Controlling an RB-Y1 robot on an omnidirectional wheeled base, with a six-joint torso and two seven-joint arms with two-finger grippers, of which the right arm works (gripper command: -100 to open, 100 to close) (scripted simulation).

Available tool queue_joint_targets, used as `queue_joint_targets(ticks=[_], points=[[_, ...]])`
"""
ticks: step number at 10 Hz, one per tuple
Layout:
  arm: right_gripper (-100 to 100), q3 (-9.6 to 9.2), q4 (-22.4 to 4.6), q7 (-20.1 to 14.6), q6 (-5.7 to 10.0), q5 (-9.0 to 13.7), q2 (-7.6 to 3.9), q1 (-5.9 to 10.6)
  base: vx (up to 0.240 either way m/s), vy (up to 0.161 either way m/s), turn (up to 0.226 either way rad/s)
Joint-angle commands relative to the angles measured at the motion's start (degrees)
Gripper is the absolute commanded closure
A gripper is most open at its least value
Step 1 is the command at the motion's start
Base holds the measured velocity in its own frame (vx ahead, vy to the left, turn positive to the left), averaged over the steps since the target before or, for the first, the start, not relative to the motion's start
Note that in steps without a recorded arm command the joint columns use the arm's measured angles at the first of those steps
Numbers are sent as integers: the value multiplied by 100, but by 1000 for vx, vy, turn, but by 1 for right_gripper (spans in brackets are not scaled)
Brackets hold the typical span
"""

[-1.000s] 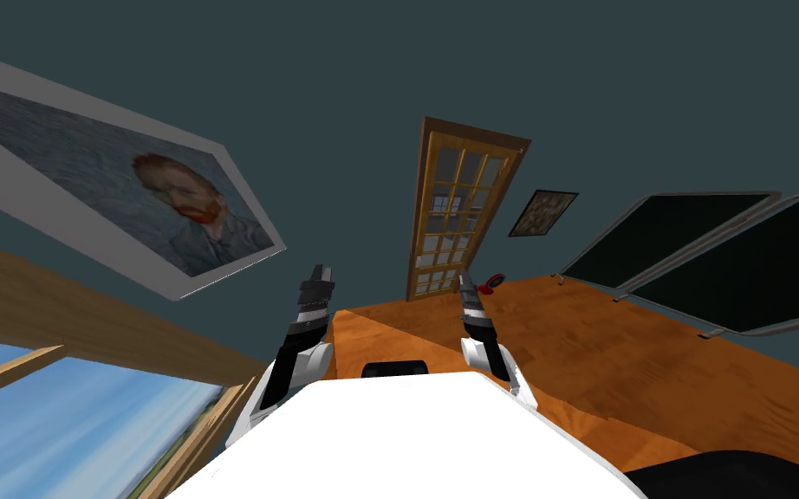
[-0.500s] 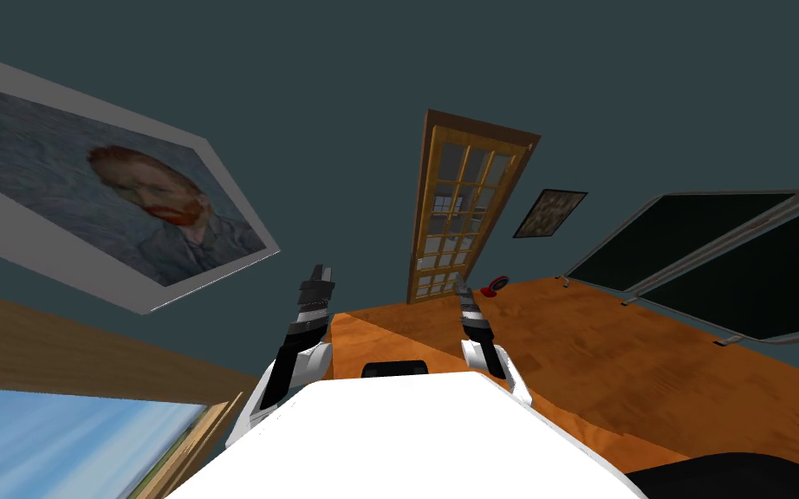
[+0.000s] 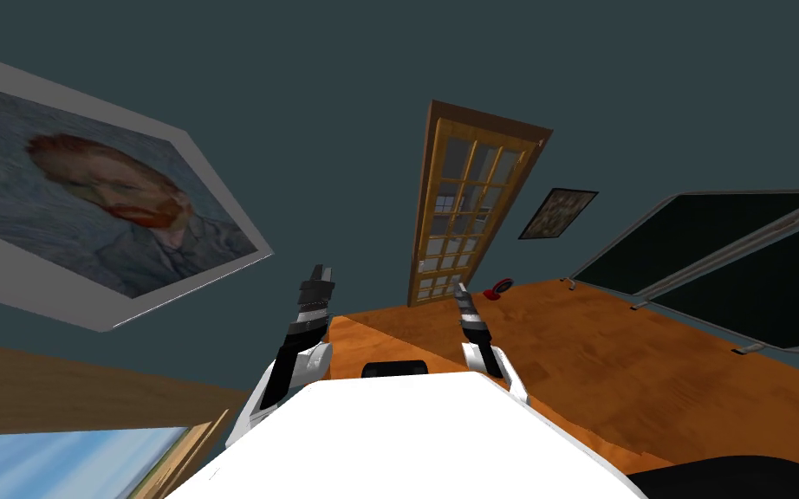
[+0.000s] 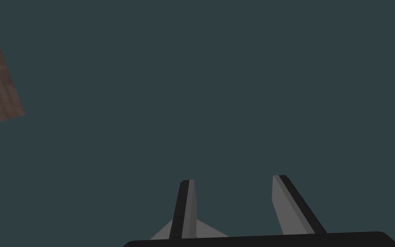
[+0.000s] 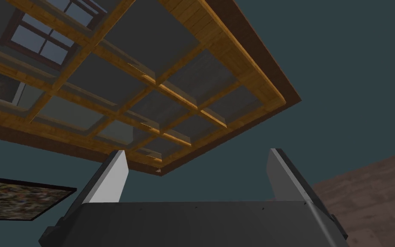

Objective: Pull the door open

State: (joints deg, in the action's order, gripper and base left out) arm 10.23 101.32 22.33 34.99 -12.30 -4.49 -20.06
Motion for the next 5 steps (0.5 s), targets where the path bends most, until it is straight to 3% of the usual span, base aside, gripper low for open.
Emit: queue_joint_targets(ticks=[1,2,5], points=[[-100,41,-286,219,154,-120,2,61,100,-18,9],[-100,41,-306,219,154,-120,2,61,66,-10,6],[-100,131,-785,568,349,-332,-28,165,74,-4,9]])
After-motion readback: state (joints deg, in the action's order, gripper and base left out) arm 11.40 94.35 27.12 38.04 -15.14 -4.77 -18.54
